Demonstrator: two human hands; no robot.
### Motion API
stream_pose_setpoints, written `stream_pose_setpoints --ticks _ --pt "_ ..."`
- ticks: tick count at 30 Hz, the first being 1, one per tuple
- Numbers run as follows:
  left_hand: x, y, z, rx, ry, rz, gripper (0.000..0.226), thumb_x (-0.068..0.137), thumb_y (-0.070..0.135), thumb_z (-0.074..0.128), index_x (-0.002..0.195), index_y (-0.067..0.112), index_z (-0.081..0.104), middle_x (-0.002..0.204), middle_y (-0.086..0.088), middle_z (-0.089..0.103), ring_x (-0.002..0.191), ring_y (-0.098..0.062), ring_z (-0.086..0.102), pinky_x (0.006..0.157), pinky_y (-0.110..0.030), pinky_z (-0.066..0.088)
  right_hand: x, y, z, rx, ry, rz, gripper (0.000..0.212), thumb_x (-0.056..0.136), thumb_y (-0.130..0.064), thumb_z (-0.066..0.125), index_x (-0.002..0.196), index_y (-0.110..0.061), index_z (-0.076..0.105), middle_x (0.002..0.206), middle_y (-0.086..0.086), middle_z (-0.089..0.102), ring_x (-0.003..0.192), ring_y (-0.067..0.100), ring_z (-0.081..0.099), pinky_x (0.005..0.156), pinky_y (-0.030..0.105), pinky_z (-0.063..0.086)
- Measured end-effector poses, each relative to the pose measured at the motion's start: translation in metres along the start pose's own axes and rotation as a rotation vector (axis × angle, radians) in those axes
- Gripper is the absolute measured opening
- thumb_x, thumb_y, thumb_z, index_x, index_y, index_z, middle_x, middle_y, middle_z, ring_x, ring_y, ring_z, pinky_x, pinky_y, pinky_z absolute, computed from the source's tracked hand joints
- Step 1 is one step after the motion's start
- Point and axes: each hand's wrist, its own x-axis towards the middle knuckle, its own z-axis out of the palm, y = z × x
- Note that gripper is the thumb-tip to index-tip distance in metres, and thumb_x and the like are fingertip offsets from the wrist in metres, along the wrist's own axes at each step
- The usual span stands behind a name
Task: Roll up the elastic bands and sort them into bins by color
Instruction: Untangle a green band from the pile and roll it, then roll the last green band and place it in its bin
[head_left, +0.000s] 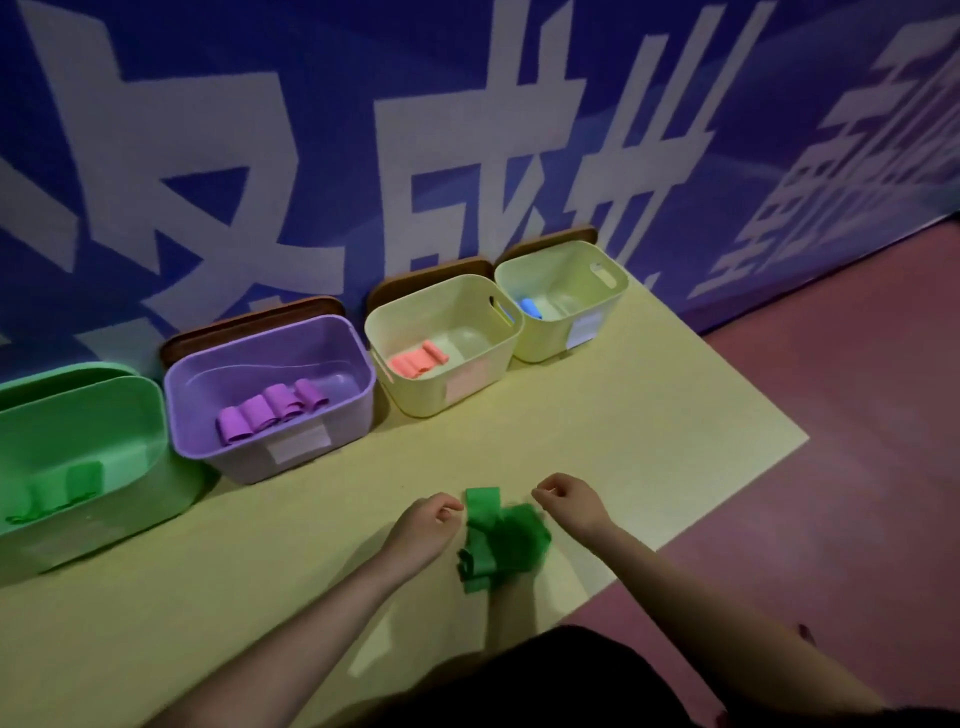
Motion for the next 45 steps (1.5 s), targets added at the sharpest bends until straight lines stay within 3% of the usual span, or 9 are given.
stream_pose_setpoints --ticks 5,9,14,19,25,30,35,40,45 --pt "0.031 0.022 0.042 0.264 -0.009 -0.034 0.045 0.091 0.035 0.056 0.135 0.028 0.046 0.125 -0.004 0.048 0.108 -0.019 0.054 0.081 -0.026 0.042 0.010 0.031 0.007 -0.285 -0.194 -0.030 0.047 0.088 -0.035 0.065 0.130 -0.021 0.051 0.121 0.007 0.051 0.104 0.022 0.057 0.089 0.030 0.051" --pt "0.043 0.032 0.058 0.525 0.029 -0.002 0.028 0.090 0.035 0.059 0.116 0.024 0.061 0.122 0.000 0.050 0.108 -0.017 0.049 0.083 -0.027 0.043 0.026 0.035 0.015 -0.266 -0.232 -0.045 0.038 0.086 -0.030 0.066 0.121 -0.018 0.056 0.120 0.006 0.056 0.104 0.022 0.059 0.091 0.034 0.052" --pt "0.039 0.023 0.054 0.482 0.039 0.068 0.017 0.095 0.027 0.053 0.092 0.017 0.066 0.105 0.000 0.054 0.104 -0.015 0.047 0.084 -0.026 0.040 0.039 0.037 0.013 -0.190 -0.337 -0.032 0.021 0.092 -0.026 0.058 0.105 -0.011 0.067 0.104 0.004 0.067 0.095 0.018 0.062 0.081 0.027 0.051" --pt "0.026 0.058 0.044 0.127 0.200 0.191 0.012 0.098 0.019 0.047 0.089 0.022 0.054 0.098 0.001 0.056 0.096 -0.013 0.051 0.084 -0.025 0.041 0.043 0.029 -0.001 0.222 -0.432 -0.028 0.017 0.093 -0.018 0.054 0.079 -0.013 0.062 0.079 0.003 0.059 0.075 0.016 0.055 0.070 0.030 0.046" --pt "0.023 0.137 0.006 -0.327 0.454 0.302 0.020 0.096 0.010 0.051 0.083 0.025 0.053 0.078 0.006 0.057 0.071 0.005 0.052 0.068 -0.013 0.040 0.039 -0.045 -0.043 0.670 -0.447 -0.207 0.023 0.095 -0.020 0.050 0.099 -0.005 0.067 0.090 0.007 0.067 0.086 0.019 0.063 0.077 0.034 0.052" --pt "0.012 0.162 -0.028 -0.545 0.554 0.332 0.014 0.094 0.006 0.054 0.086 0.018 0.057 0.083 0.000 0.060 0.073 0.002 0.054 0.070 -0.015 0.042 0.028 -0.089 -0.078 0.697 -0.395 -0.416 0.026 0.100 -0.024 0.045 0.102 -0.014 0.069 0.094 -0.001 0.069 0.089 0.012 0.062 0.074 0.026 0.049" --pt "0.000 0.174 -0.038 -0.623 0.647 0.336 0.015 0.091 0.004 0.058 0.085 0.018 0.058 0.086 0.001 0.060 0.079 -0.001 0.055 0.075 -0.015 0.042 0.010 -0.109 -0.085 0.697 -0.337 -0.611 0.018 0.088 -0.032 0.058 0.082 -0.019 0.068 0.081 -0.002 0.063 0.076 0.007 0.056 0.067 0.022 0.046" --pt "-0.011 0.169 -0.037 -0.621 0.644 0.291 0.016 0.088 0.002 0.061 0.087 0.017 0.059 0.090 0.000 0.061 0.085 -0.009 0.057 0.079 -0.021 0.044 0.010 -0.109 -0.076 0.699 -0.336 -0.651 0.007 0.089 -0.007 0.065 0.083 -0.007 0.069 0.076 -0.004 0.065 0.073 0.008 0.056 0.070 0.023 0.044" --pt "-0.019 0.161 -0.035 -0.714 0.559 0.221 0.008 0.095 0.011 0.054 0.098 0.014 0.061 0.084 0.001 0.063 0.070 -0.002 0.057 0.059 -0.018 0.042 0.007 -0.108 -0.070 0.697 -0.308 -0.649 0.014 0.092 -0.010 0.060 0.089 0.000 0.070 0.085 0.008 0.069 0.080 0.014 0.061 0.075 0.028 0.047"
